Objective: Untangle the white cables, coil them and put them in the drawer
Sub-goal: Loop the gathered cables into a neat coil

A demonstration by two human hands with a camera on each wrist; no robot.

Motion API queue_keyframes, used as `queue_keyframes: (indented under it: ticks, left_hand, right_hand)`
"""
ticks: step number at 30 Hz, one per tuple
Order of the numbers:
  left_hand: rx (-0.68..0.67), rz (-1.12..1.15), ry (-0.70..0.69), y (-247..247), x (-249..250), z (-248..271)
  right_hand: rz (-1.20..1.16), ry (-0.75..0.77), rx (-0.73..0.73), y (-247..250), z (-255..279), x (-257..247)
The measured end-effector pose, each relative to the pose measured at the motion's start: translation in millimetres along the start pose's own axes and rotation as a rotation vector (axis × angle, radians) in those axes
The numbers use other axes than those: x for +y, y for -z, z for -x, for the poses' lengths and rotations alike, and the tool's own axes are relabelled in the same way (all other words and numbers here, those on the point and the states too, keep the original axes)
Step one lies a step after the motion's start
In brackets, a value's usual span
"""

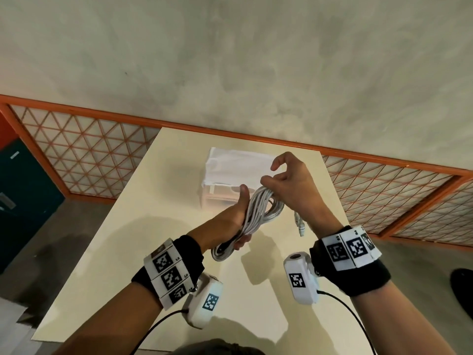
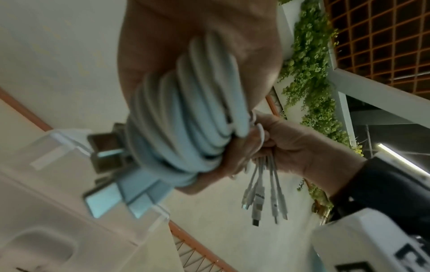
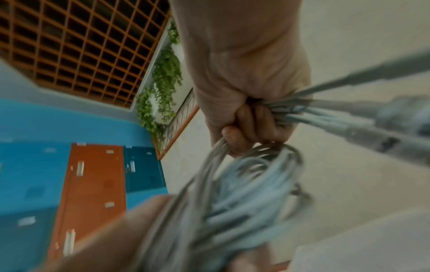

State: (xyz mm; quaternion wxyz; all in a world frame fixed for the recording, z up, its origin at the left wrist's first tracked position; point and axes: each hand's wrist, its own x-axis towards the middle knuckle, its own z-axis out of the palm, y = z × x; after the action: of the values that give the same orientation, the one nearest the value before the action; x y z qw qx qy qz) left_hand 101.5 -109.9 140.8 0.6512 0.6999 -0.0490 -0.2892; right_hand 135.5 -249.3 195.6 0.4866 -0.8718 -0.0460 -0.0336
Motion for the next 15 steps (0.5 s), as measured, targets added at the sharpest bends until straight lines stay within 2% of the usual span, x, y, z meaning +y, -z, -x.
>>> queue_keyframes:
  ticks: [7,15]
  left_hand:
    - [0.006,-0.265,-0.091,1,-4,1]
    - [0.072,-0.442,-0.022,-12,-10,-10]
  right_hand:
    - [0.161,-0.004,-0.003,2,-5,13]
    - [0.383,0.142,-0.064,-2,-1,4]
